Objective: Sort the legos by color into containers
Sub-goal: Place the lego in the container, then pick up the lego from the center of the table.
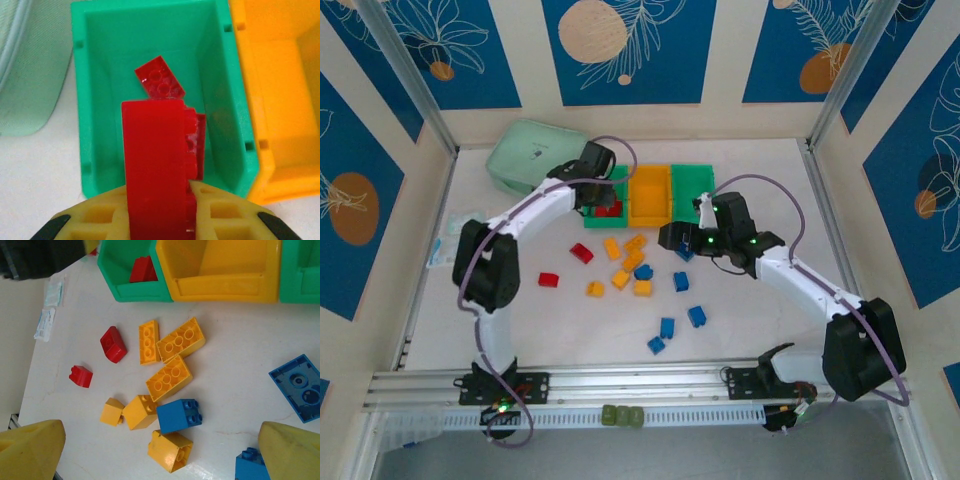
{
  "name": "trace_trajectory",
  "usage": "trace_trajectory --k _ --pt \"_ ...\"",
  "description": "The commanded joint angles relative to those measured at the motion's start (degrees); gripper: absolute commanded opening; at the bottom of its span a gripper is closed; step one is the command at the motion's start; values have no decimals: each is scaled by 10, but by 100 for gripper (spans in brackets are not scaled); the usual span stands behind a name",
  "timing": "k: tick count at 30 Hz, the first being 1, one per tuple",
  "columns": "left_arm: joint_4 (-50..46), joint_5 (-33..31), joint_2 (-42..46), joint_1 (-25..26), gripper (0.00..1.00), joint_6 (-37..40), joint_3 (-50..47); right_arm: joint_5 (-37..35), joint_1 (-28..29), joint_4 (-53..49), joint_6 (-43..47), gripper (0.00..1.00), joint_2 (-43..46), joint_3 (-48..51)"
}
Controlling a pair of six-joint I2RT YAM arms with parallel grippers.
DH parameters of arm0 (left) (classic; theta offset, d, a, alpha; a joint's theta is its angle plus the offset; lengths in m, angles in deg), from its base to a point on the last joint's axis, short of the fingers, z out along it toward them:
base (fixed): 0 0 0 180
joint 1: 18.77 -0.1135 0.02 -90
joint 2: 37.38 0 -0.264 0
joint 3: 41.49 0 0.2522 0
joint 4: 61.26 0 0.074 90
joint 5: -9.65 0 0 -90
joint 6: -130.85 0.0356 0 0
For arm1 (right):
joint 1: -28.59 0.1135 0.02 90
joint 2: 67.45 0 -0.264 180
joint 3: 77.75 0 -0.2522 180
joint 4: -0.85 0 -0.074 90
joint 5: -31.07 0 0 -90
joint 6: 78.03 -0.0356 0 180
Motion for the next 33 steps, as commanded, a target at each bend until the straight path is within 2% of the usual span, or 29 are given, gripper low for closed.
trace_trajectory --k 1,5,8,11,16,22,27,33 --pt "-23 -38 -48 -8 18 22 57 14 -5 -13 14 99 -10 -21" --pt "-35 -65 -98 -13 23 15 104 17 -6 -15 15 99 -13 -25" --pt "-37 -44 -116 -16 33 9 125 17 -6 -16 14 99 -13 -27" --pt "-34 -34 -115 -16 41 7 129 18 -6 -22 17 99 -12 -33" --pt "-34 -1 -77 -16 43 7 117 14 -5 -36 24 99 -11 -45" --pt "13 68 21 -16 45 -13 12 6 13 -49 27 99 -12 -48" --pt "42 91 107 -16 50 -31 -99 -11 37 -59 32 99 -17 -44" --pt "51 89 203 -16 55 -66 -216 -21 68 -46 20 99 -25 -27"
